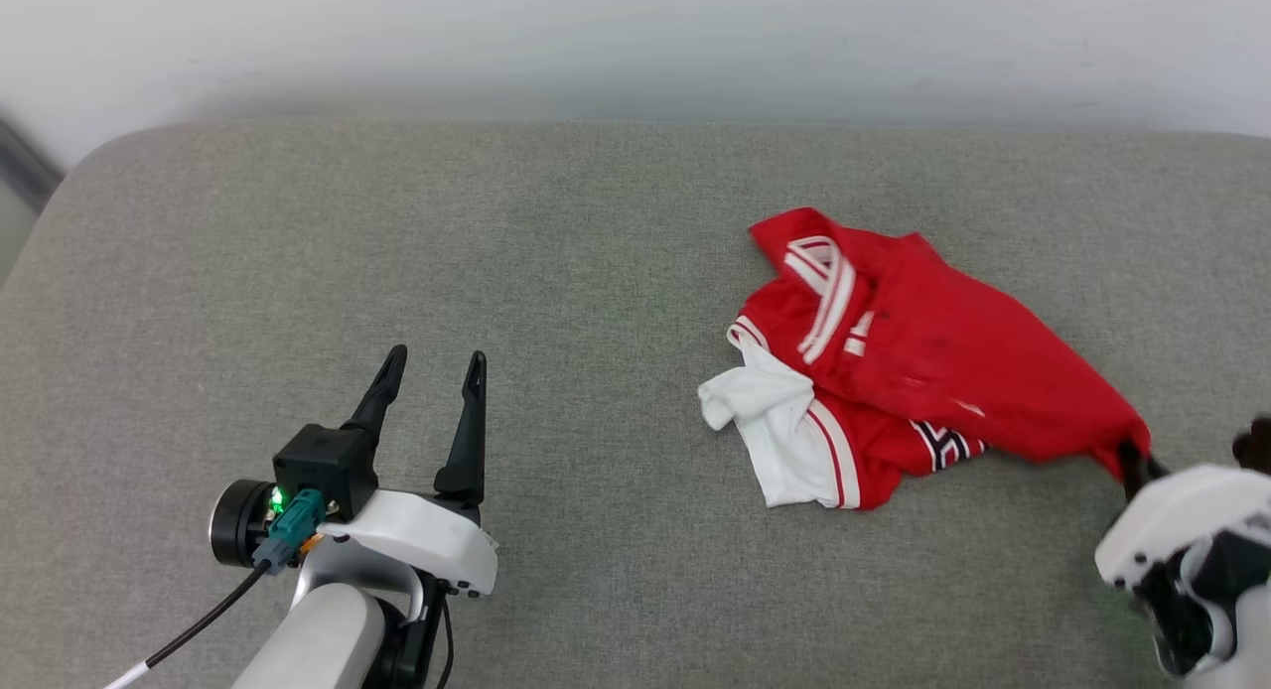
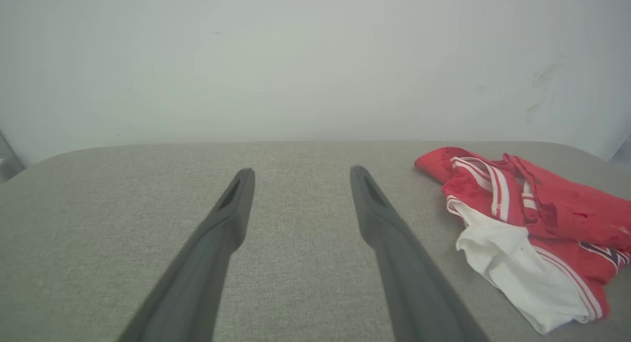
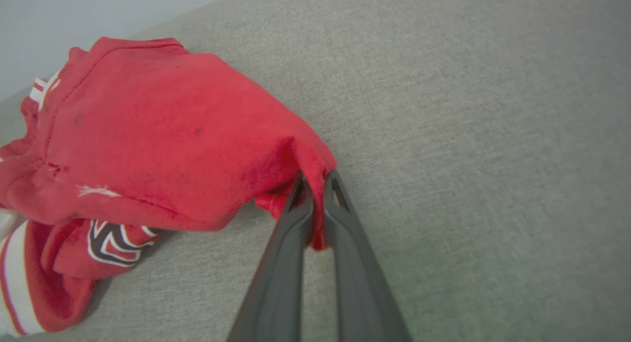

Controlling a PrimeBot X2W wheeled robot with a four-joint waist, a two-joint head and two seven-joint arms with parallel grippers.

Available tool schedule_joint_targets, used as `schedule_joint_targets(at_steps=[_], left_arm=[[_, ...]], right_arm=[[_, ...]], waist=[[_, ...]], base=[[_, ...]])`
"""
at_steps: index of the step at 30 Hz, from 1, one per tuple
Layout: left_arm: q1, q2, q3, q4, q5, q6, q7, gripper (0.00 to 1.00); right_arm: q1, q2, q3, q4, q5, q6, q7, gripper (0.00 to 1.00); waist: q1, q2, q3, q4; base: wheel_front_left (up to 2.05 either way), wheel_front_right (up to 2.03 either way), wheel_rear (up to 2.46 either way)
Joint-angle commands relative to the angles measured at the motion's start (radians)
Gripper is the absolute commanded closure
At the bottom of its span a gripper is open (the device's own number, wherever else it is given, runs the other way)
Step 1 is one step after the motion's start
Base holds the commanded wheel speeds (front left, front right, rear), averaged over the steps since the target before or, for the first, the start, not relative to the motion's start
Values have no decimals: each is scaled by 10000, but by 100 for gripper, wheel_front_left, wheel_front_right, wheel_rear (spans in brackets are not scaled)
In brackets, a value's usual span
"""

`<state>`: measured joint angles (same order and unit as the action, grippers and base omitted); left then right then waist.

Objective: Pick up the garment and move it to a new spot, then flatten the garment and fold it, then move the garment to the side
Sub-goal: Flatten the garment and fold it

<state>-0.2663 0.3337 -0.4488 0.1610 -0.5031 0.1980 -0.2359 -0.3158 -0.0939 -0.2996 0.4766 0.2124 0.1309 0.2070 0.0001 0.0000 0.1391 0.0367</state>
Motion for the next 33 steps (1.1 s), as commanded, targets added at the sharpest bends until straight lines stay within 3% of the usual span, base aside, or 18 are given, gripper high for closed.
schedule_joint_targets(at_steps=[1,2,3,4,10,15,20,33], left_arm=[[67,-7,-7,8,-14,25,-17,0],[70,-19,-18,27,-25,20,-22,0],[90,-38,-52,75,-46,14,-33,0],[103,-51,-67,92,-60,8,-39,0],[266,-51,-55,191,-113,68,-76,0],[507,-11,-42,239,-190,135,-91,0],[764,54,-81,280,-224,207,-28,0],[816,181,-189,293,-234,321,206,0]], right_arm=[[184,82,-319,272,26,-3,-65,100],[335,129,-544,551,-60,-3,-77,100],[527,241,-776,1122,-209,-3,-307,31],[565,265,-789,1209,-158,-3,-549,0],[821,366,-452,753,-334,-3,-2521,0],[1209,409,-218,-366,-941,-3,-3326,0],[1809,438,202,-1812,-1589,-3,-3315,0],[3606,440,1772,-5145,-1284,-3,-2384,0]], waist=[[-1,0,-1,21],[-1,0,-15,38],[-1,0,-57,85],[-1,0,-87,102],[-1,0,-347,90],[-1,0,-686,37],[-1,0,-1017,-44],[-1,0,-1242,-488]], base=[[0,0,0],[0,0,0],[0,0,0],[0,0,0],[0,0,0],[0,0,0],[0,0,0],[0,0,0]])
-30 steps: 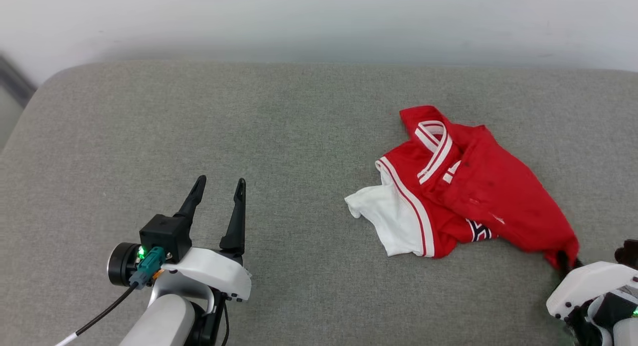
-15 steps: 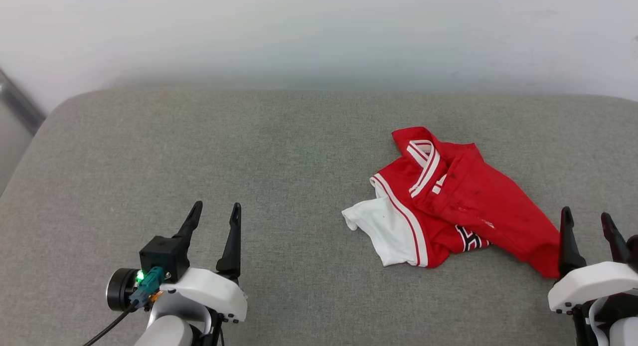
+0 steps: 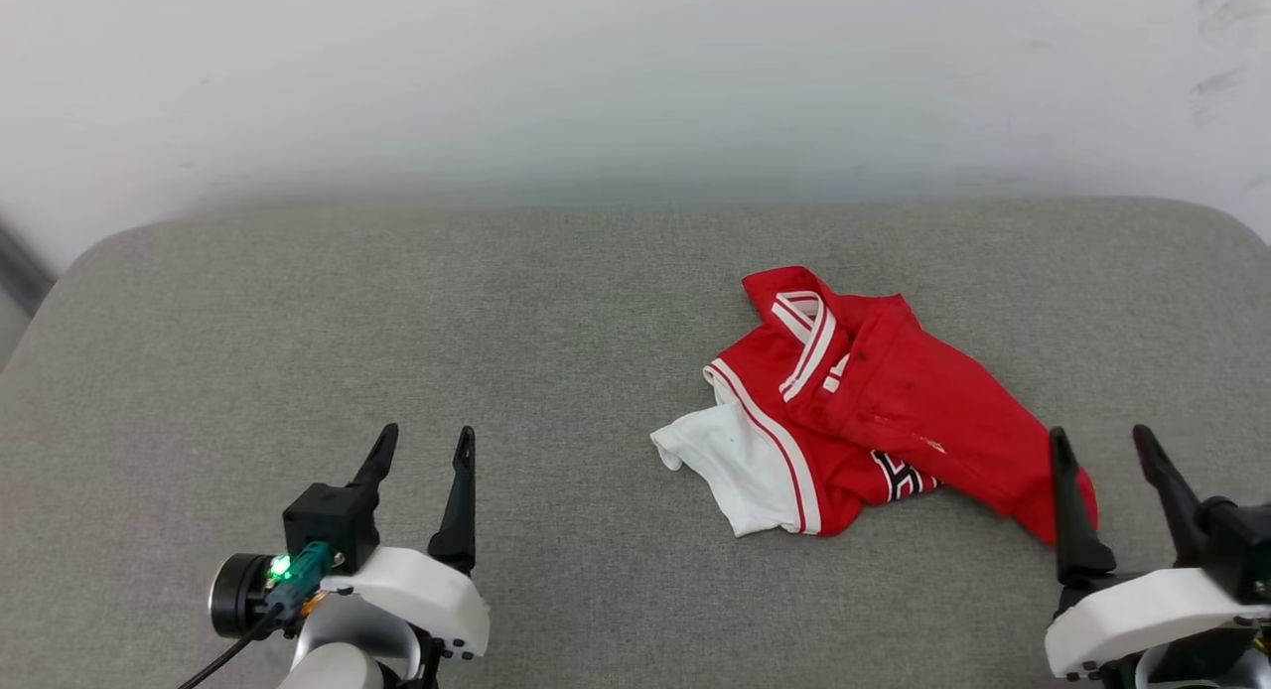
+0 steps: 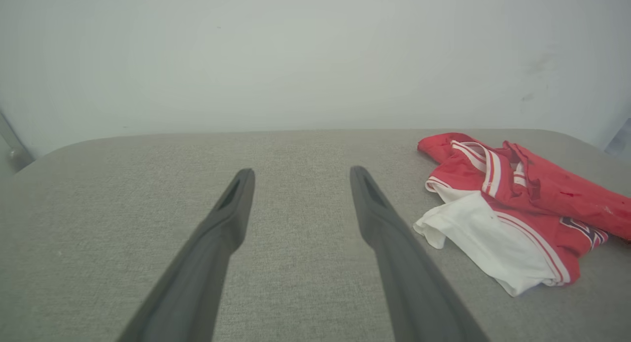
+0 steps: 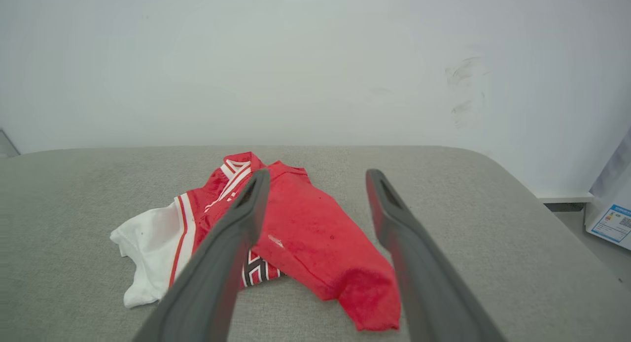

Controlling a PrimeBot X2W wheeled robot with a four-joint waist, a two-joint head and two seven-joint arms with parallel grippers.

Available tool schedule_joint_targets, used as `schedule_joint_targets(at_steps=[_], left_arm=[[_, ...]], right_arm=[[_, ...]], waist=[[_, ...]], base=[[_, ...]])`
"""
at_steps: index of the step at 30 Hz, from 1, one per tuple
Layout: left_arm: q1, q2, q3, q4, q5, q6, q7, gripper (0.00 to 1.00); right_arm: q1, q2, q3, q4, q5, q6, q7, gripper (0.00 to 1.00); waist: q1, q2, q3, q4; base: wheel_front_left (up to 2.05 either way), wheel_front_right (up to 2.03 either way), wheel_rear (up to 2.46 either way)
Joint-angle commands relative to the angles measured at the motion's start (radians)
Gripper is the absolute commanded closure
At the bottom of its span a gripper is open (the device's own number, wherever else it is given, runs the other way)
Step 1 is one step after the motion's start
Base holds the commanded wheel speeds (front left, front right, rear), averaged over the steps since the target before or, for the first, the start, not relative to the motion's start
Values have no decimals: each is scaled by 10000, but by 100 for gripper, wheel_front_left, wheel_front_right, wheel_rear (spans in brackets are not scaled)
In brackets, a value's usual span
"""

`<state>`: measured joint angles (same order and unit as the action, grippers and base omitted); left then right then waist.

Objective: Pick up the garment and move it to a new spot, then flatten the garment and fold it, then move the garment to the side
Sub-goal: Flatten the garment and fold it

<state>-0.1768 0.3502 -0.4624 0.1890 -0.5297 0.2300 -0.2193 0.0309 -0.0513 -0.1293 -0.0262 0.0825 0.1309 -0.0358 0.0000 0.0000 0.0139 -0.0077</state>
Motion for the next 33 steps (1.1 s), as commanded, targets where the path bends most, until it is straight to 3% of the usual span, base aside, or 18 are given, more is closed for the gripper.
schedule_joint_targets(at_steps=[1,9,17,23,27,33], left_arm=[[-154,4,-105,20,85,-31,89,0],[-1692,-347,-1047,457,332,-799,1209,0],[-3921,-886,-2128,1855,318,-2239,3180,0],[-5228,-1190,-2983,3998,-64,-3365,5020,0],[-5563,-1192,-3517,4970,-287,-3549,5842,0],[-5370,-1415,-4768,5619,-1472,-3621,7481,0]], right_arm=[[172,15,194,-265,-19,-3,138,0],[-56,13,909,-1125,-8,-3,604,0],[-375,13,1405,-1242,203,-3,527,0],[-595,15,1742,-924,468,-3,263,0],[-683,15,1822,-741,585,-3,89,0],[-768,16,1932,-498,691,-3,-66,0]], waist=[[0,0,27,-82],[0,0,448,-443],[0,0,1052,-945],[0,0,1596,-1501],[0,0,1804,-1640],[0,0,1929,-1763]], base=[[0,0,0],[0,0,0],[0,0,0],[0,0,0],[0,0,0],[0,0,0]])
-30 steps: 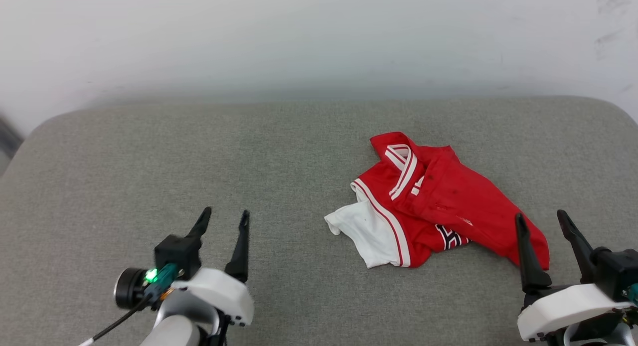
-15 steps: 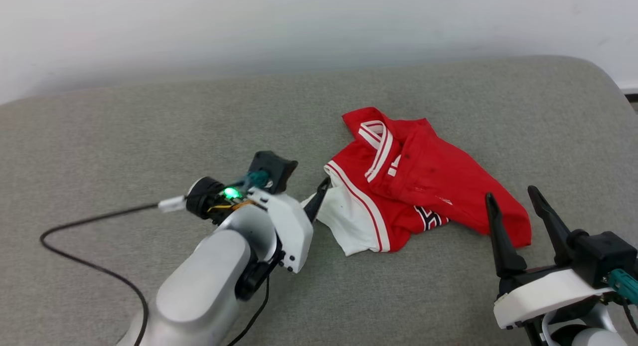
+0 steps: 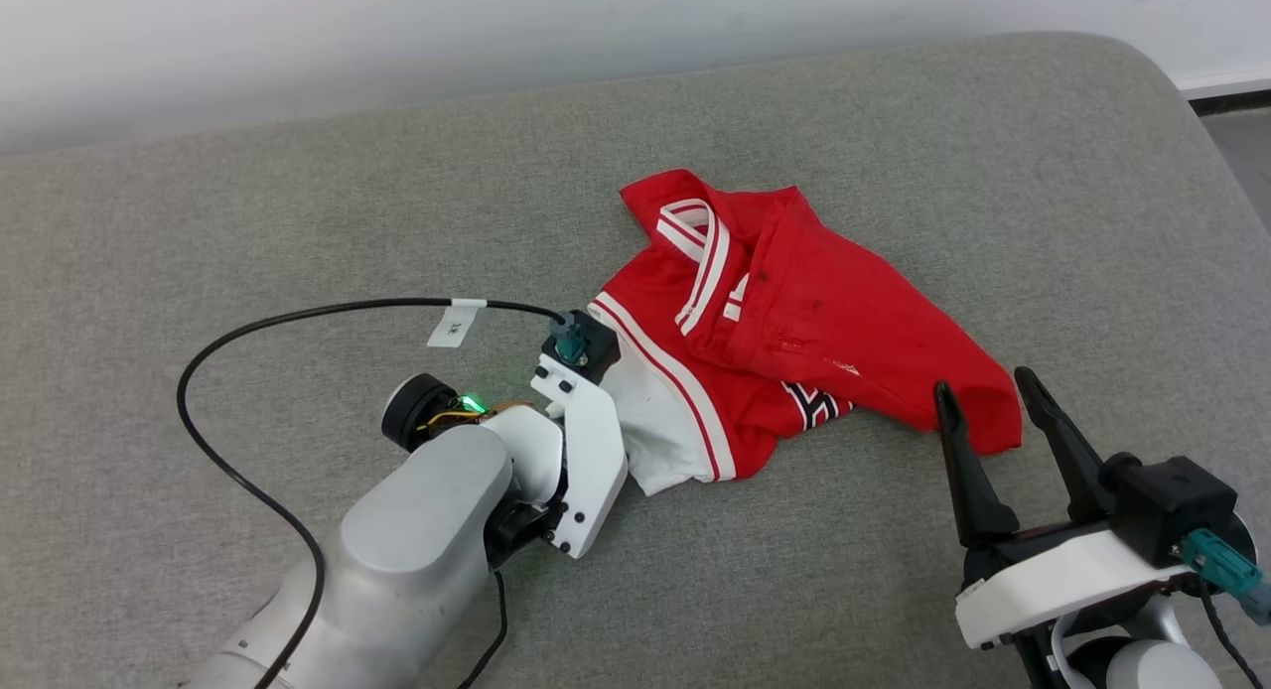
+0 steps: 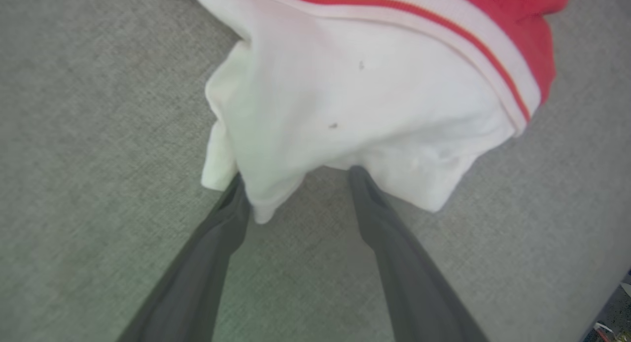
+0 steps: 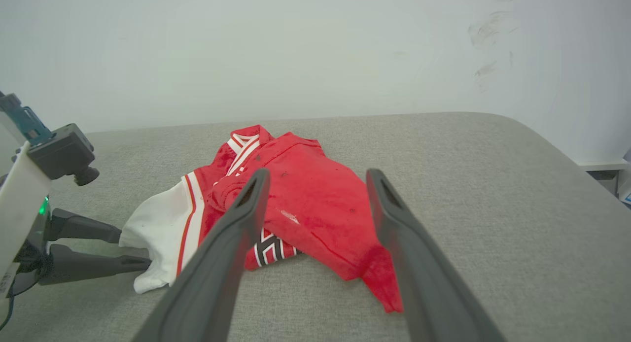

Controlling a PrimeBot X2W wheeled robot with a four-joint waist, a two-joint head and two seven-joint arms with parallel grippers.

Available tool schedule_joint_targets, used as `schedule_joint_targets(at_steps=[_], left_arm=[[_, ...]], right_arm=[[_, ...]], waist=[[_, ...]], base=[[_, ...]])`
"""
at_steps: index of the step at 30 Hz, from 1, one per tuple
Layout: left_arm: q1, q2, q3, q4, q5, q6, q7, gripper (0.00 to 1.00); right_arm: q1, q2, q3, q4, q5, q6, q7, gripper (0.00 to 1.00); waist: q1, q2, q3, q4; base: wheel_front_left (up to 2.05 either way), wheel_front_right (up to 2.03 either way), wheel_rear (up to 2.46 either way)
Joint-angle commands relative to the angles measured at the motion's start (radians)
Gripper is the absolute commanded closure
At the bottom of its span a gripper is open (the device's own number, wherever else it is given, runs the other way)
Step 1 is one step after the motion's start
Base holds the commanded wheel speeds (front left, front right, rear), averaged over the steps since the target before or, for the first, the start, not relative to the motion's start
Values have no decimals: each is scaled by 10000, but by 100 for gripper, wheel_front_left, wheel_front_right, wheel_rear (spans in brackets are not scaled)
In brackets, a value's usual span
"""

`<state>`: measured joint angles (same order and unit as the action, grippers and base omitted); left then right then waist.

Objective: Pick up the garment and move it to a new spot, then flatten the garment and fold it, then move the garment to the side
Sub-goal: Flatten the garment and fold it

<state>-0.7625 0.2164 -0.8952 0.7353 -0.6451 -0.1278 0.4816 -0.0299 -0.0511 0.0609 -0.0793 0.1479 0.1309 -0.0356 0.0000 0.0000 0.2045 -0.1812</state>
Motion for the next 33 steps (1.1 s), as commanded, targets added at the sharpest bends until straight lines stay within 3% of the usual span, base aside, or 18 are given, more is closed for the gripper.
schedule_joint_targets(at_steps=[1,3,12,20,26,33], left_arm=[[476,-52,-621,84,-573,-67,626,31],[327,27,-992,-72,-928,-69,745,100],[-585,483,-1414,-114,-1265,-19,-488,100],[-310,895,-940,-861,-1348,179,-2244,100],[683,1817,-472,-2562,-1508,983,-2979,100],[2474,3291,-55,-4517,-2092,2047,-2848,100]], right_arm=[[-161,14,45,63,51,-3,-88,0],[-217,14,72,114,97,-3,-131,0],[-172,14,35,319,234,-3,-184,0],[79,14,-241,389,316,-3,-143,0],[186,14,-421,338,266,-3,-49,0],[329,14,-536,259,205,-3,72,0]], waist=[[0,0,32,-45],[0,0,43,-74],[0,0,-76,-35],[0,0,-396,543],[0,0,-693,1152],[0,0,-935,1665]], base=[[0,0,0],[0,0,0],[0,0,0],[0,0,0],[0,0,0],[0,0,0]])
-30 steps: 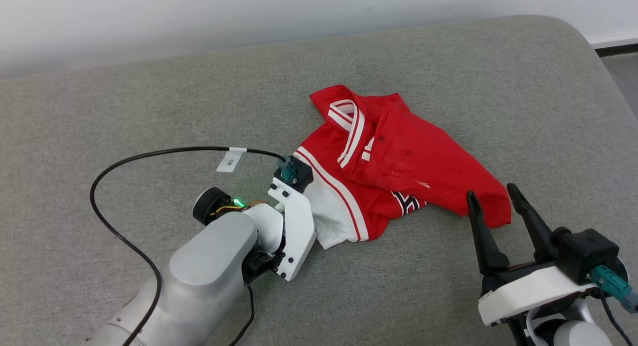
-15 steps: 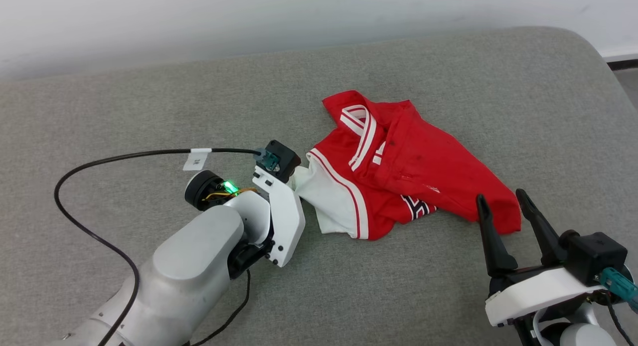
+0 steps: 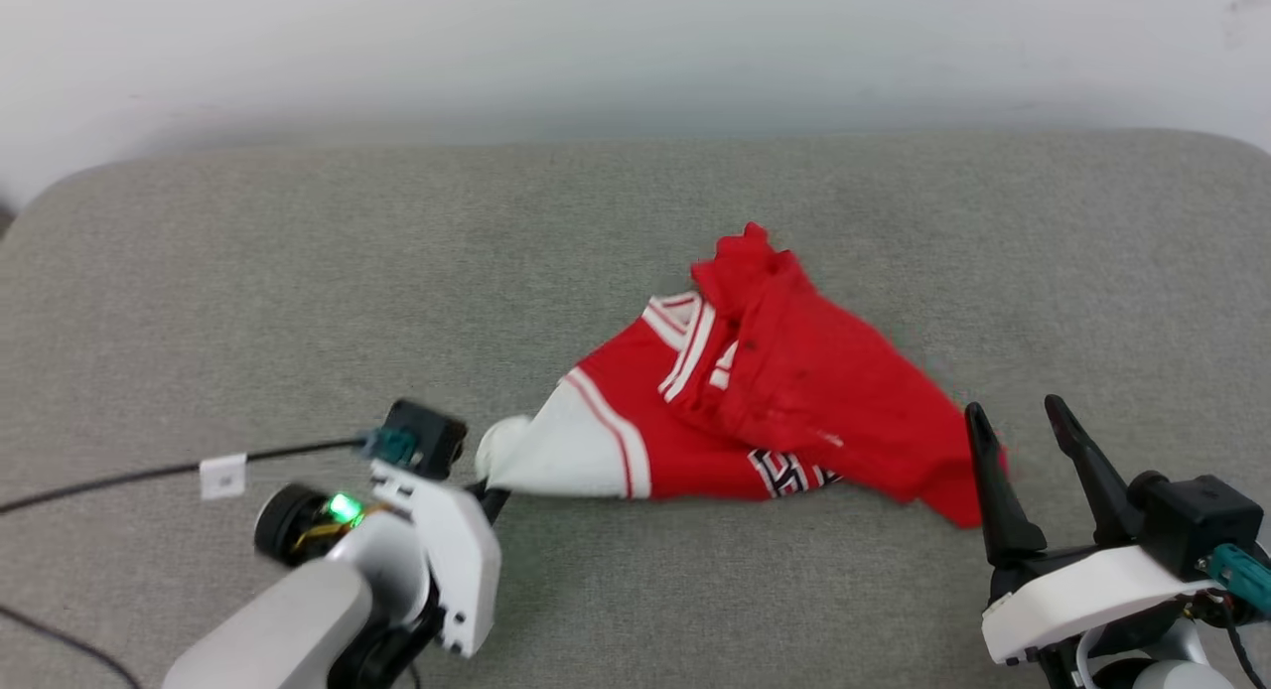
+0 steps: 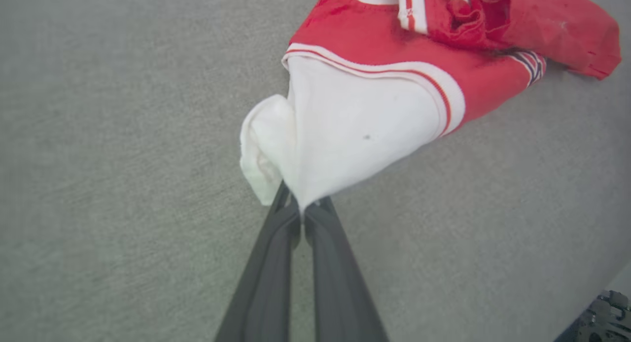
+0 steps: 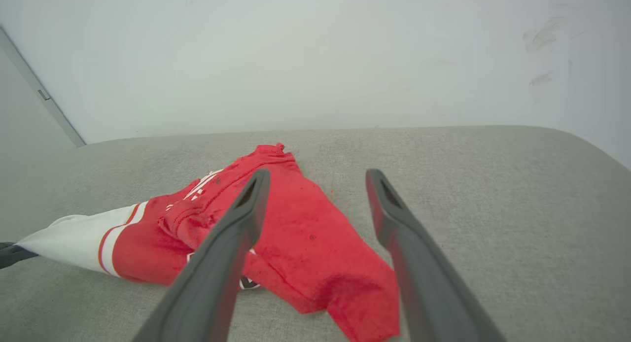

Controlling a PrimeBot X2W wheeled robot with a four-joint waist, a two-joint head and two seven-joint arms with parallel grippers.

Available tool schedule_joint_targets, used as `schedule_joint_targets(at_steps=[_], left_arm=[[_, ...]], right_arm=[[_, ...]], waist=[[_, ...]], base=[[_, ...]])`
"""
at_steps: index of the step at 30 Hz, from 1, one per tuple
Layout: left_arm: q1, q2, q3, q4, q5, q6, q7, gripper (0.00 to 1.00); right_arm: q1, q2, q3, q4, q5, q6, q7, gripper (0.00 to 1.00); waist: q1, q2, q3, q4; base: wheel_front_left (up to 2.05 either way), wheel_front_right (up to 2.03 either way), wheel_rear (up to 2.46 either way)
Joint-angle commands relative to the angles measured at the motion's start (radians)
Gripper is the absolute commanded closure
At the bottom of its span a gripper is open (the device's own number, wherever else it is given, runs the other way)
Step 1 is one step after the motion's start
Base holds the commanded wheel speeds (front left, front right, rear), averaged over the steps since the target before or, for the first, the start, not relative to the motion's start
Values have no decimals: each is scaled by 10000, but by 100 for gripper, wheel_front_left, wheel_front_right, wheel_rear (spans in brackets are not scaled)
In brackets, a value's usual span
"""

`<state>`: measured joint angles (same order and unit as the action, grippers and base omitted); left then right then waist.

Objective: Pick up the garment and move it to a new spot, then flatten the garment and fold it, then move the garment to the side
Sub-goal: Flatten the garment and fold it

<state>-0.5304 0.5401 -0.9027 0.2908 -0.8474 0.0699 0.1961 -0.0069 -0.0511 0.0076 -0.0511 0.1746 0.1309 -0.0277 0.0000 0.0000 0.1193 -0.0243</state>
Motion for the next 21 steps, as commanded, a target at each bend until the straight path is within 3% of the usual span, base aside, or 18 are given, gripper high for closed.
schedule_joint_targets(at_steps=[1,4,8,9,10,21], left_arm=[[443,217,57,-257,-178,217,77,100],[1241,570,125,-583,-472,647,178,100],[2077,592,241,-519,-945,997,92,100],[2208,518,306,-489,-1063,1055,-25,67],[2280,487,333,-456,-1047,1109,-148,2],[1886,-48,1059,-617,152,2065,-3216,0]], right_arm=[[108,13,16,-42,-99,-3,24,0],[143,13,61,-72,-113,-3,91,0],[205,13,112,-126,-117,-3,157,0],[228,13,113,-138,-125,-3,172,0],[245,13,119,-145,-133,-3,179,0],[556,14,-40,-325,-290,-3,428,0]], waist=[[0,0,-109,132],[0,0,-196,180],[0,0,-292,166],[0,0,-320,160],[0,0,-363,151],[0,0,-717,271]], base=[[0,0,0],[0,0,0],[0,0,0],[0,0,0],[0,0,0],[0,0,0]])
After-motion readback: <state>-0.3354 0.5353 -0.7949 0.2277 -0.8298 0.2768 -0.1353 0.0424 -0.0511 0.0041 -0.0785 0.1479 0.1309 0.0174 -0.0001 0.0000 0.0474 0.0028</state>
